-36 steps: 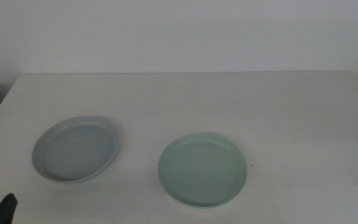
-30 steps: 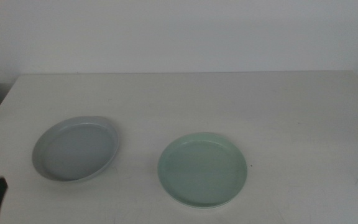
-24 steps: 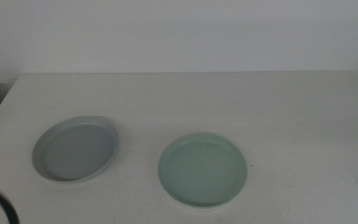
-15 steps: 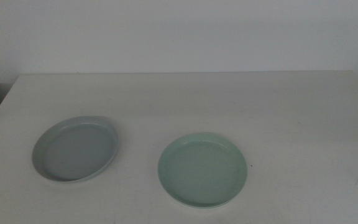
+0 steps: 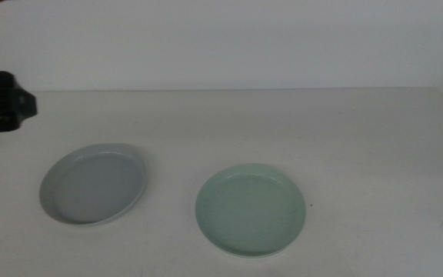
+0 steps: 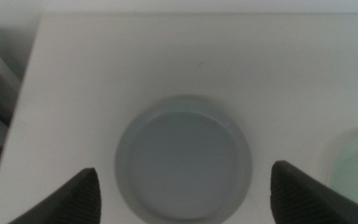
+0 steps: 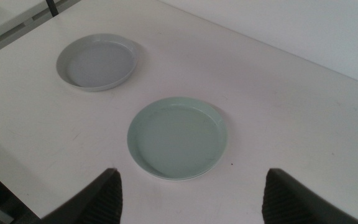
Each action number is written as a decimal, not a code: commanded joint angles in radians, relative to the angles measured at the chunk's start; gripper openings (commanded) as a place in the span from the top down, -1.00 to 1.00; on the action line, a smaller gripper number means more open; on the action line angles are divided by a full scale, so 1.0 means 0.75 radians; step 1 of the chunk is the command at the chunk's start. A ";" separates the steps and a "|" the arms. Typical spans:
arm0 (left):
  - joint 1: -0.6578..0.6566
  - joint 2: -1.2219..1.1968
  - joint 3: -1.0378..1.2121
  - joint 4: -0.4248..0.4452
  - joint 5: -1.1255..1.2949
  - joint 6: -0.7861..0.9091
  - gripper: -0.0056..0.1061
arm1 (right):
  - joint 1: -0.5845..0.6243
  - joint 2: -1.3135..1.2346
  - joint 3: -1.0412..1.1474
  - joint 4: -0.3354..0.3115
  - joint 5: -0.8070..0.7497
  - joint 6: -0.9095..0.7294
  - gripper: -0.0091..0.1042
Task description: Stack the three bowls on top of each other.
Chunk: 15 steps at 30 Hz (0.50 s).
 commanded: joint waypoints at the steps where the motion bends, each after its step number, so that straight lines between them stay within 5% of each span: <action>1: 0.002 0.042 -0.045 -0.016 -0.121 -0.088 -0.99 | -0.010 0.008 -0.030 0.007 -0.077 -0.011 -0.17; 9: 0.021 0.277 -0.133 0.031 -0.069 -0.079 -0.99 | -0.010 0.008 -0.030 0.007 -0.077 -0.011 -0.17; 15: 0.207 0.524 -0.355 -0.191 0.192 0.255 -0.99 | -0.010 0.008 -0.030 0.007 -0.077 -0.013 -0.17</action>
